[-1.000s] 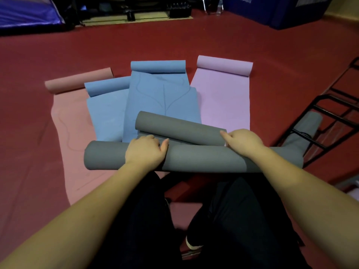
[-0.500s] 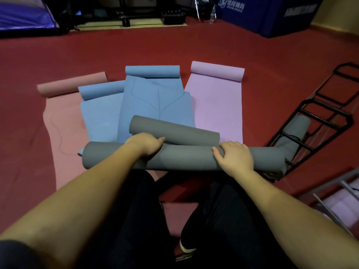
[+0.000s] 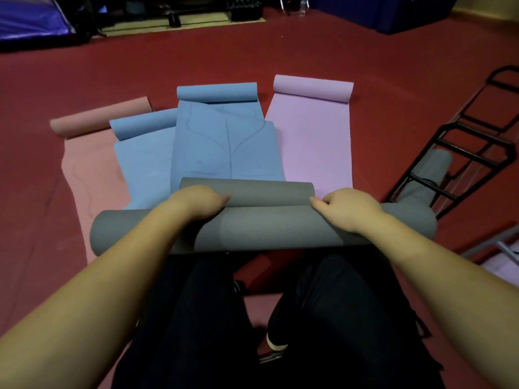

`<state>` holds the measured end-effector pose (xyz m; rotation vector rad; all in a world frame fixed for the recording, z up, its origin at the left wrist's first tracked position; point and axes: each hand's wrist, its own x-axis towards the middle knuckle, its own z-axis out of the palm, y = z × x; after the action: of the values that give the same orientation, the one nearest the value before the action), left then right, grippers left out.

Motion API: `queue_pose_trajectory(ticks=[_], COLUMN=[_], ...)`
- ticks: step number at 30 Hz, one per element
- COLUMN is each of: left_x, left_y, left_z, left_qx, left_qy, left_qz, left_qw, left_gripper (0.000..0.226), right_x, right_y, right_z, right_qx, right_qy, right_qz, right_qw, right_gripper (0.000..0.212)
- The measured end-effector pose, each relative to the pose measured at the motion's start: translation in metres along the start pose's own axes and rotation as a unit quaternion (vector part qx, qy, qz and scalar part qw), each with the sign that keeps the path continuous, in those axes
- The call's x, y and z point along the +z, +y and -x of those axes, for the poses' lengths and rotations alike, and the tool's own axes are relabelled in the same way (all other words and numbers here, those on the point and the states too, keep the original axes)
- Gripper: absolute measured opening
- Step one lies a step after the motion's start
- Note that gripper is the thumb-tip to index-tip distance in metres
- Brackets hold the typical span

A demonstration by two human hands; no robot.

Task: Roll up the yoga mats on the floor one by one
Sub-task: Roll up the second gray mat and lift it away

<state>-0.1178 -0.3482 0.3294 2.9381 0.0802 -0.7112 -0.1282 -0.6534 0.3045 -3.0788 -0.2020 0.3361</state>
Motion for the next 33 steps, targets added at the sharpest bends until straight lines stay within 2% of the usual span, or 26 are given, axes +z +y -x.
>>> queue_pose_trajectory(ticks=[3,6,10,12,14,16,19,22,25,28,30,33], left_x=[0.015,0.037,0.064,0.071,0.066,0.06,0.051,0.041,0.033,0.026,0.022,0.019], left_y=[0.002,0.0,-0.013,-0.016,-0.015,-0.013,-0.008,-0.005,-0.004,-0.006,-0.006,-0.005], left_z=[0.01,0.02,0.027,0.025,0.02,0.014,0.004,-0.008,-0.02,-0.031,-0.036,-0.042], left_qx=[0.021,0.045,0.041,0.048,0.045,0.038,0.033,0.033,0.023,0.003,-0.005,-0.008], left_qy=[0.107,0.228,0.31,0.322,0.313,0.295,0.26,0.215,0.154,0.102,0.07,0.033], left_qz=[-0.025,-0.057,-0.073,-0.086,-0.075,-0.068,-0.081,-0.091,-0.063,-0.032,-0.018,-0.022], left_qw=[0.994,0.971,0.947,0.942,0.946,0.952,0.962,0.972,0.986,0.994,0.997,0.999], left_gripper=[0.061,0.056,0.056,0.055,0.057,0.063,0.068,0.064,0.069,0.072,0.072,0.073], right_x=[-0.011,-0.022,-0.027,-0.025,-0.022,-0.017,-0.007,0.002,0.012,0.033,0.045,0.052], right_y=[-0.003,-0.008,-0.015,-0.016,-0.015,-0.015,-0.009,-0.005,-0.006,-0.008,-0.009,-0.01], right_z=[-0.018,-0.032,-0.049,-0.056,-0.061,-0.065,-0.067,-0.058,-0.046,-0.032,-0.021,-0.013], right_qx=[0.024,0.034,0.024,0.019,0.02,0.02,0.026,0.036,0.04,0.017,0.004,0.011], right_qy=[-0.094,-0.165,-0.237,-0.256,-0.262,-0.243,-0.143,-0.05,0.005,0.088,0.118,0.137], right_qz=[-0.045,-0.082,-0.114,-0.124,-0.133,-0.122,-0.098,-0.091,-0.08,-0.011,0.016,-0.005], right_qw=[0.994,0.982,0.965,0.958,0.956,0.962,0.985,0.994,0.996,0.996,0.993,0.99], right_gripper=[0.069,0.066,0.05,0.037,0.034,0.046,0.061,0.066,0.064,0.068,0.07,0.068])
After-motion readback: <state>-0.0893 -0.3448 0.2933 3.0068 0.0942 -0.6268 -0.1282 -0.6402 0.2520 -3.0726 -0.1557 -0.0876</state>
